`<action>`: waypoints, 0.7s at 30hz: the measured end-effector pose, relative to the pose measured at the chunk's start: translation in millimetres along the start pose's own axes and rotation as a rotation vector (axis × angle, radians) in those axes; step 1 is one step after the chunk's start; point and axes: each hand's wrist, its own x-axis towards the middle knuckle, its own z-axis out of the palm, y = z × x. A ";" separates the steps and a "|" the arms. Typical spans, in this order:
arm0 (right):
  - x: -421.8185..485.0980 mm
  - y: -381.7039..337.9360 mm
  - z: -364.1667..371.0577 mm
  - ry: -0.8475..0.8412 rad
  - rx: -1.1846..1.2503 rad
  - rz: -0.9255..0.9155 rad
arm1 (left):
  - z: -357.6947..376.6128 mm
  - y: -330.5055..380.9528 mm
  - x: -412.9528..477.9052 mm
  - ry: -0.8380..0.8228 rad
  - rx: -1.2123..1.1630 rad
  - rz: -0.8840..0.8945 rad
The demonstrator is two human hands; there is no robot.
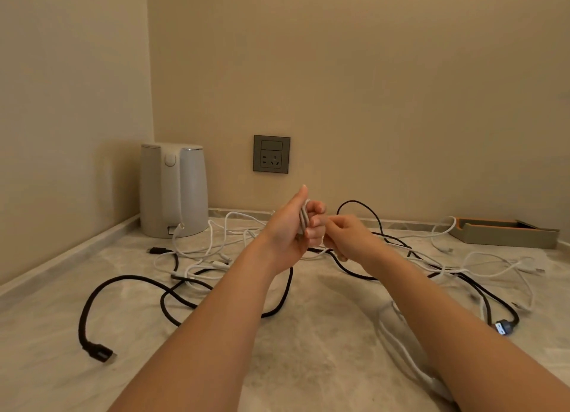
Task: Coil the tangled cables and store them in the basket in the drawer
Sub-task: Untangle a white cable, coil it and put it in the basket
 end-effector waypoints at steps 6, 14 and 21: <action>-12.2 -17.9 18.3 -0.278 -0.648 -0.082 | -16.0 10.0 1.4 0.197 -0.198 0.126; -30.9 -50.5 21.7 -0.270 -0.980 -0.255 | -38.0 12.9 7.3 0.532 -0.264 0.288; -27.1 -56.5 7.7 0.136 -0.826 -0.447 | -23.8 1.0 5.9 0.470 0.264 0.162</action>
